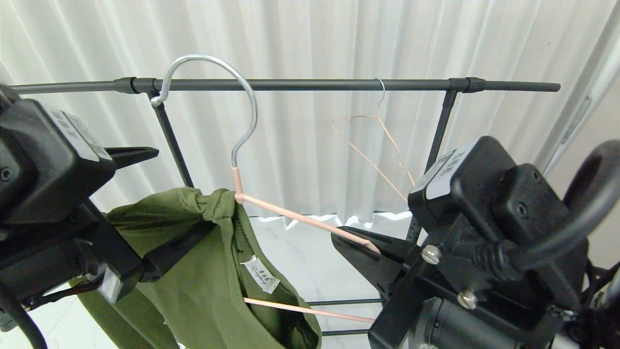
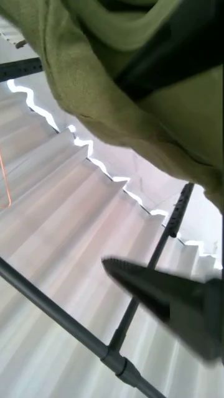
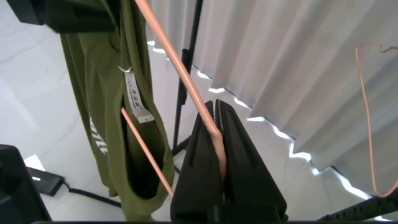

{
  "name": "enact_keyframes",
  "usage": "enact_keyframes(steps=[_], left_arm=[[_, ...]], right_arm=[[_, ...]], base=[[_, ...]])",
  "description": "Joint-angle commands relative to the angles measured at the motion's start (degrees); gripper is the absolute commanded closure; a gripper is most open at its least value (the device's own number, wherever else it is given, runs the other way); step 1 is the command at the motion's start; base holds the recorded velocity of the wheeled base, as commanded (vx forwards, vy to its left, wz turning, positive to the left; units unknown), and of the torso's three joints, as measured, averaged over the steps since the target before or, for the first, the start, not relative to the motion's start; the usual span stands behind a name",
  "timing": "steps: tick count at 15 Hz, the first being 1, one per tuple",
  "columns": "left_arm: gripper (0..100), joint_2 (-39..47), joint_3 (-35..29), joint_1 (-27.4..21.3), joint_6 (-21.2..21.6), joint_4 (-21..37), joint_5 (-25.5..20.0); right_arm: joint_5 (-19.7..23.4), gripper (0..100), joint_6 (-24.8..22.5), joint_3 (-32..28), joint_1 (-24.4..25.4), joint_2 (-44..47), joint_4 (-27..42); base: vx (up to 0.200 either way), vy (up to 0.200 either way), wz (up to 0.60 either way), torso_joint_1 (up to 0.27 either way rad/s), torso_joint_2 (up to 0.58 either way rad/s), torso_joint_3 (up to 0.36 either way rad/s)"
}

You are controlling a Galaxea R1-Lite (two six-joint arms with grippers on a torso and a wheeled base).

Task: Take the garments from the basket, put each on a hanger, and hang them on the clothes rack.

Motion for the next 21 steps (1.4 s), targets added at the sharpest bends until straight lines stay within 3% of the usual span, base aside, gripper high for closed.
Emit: enact_keyframes(steps=[1,10,13,14,21], left_arm=[[100,0.05,0.49,0.01,0.0,-0.06,0.04],[100,0.67,0.75,0.01,-0.44,-0.24,-0.05],[100,2.87,0.93,0.01,0.0,-6.04,-0.05],[100,4.01,0.84,0.1,0.09,-8.06,0.21],[100,7.52,0.58,2.21,0.0,-11.49,3.29]], right_arm=[[0.02,100,0.01,0.18,0.08,0.02,-0.12],[-0.42,100,0.01,0.26,-0.01,-0.16,-0.2],[-0.42,100,-0.08,0.18,-0.98,-0.42,-0.12],[-0.51,0,-0.08,0.18,-1.07,-0.42,-0.12],[-2.09,0,-2.45,1.76,-7.75,-4.47,-0.12]], base=[[0.0,0.0,0.0,0.0,0.0,0.0],[0.0,0.0,0.0,0.0,0.0,0.0],[0.0,0.0,0.0,0.0,0.0,0.0],[0.0,0.0,0.0,0.0,0.0,0.0],[0.0,0.0,0.0,0.0,0.0,0.0]])
